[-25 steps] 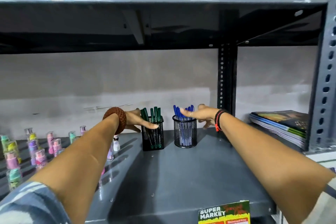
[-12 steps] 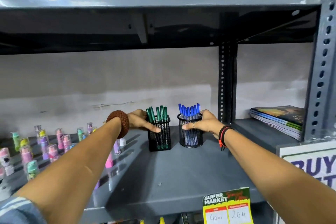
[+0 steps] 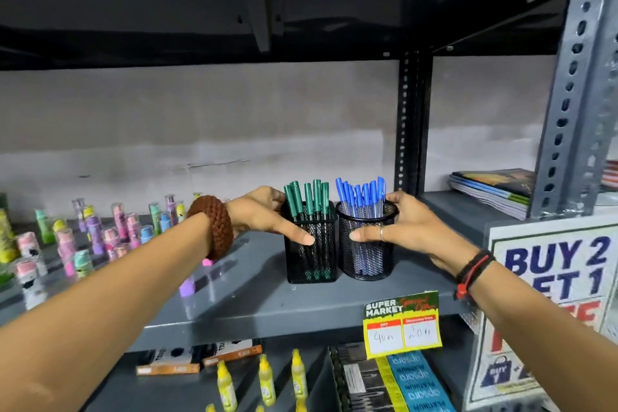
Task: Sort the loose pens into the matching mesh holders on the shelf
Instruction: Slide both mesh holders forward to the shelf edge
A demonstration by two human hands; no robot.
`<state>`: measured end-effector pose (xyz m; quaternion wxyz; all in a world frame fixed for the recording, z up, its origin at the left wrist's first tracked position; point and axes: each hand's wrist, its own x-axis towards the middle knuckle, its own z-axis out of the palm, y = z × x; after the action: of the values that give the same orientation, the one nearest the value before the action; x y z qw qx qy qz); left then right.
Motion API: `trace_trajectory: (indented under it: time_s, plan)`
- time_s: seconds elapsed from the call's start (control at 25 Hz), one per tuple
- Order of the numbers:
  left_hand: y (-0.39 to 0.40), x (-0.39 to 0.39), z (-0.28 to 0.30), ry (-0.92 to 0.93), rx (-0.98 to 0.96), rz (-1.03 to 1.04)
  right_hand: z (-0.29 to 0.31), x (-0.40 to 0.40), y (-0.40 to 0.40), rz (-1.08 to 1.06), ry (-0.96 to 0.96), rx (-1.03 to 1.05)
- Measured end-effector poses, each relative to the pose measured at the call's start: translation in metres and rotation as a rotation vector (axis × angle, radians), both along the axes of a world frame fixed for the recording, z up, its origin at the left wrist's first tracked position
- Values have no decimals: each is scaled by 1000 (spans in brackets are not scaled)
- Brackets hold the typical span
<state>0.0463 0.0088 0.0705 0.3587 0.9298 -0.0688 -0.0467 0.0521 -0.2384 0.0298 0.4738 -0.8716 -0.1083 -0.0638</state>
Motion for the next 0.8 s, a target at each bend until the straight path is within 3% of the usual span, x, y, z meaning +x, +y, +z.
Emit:
trace_trajectory:
  time_s: [0.64, 0.8]
  plan:
    - [-6, -31, -11, -75, -160, -46, -1, -20, -13, 27, -33, 9]
    - [-5, -31, -14, -95, -125, 5, -3, -18, -17, 26, -50, 6]
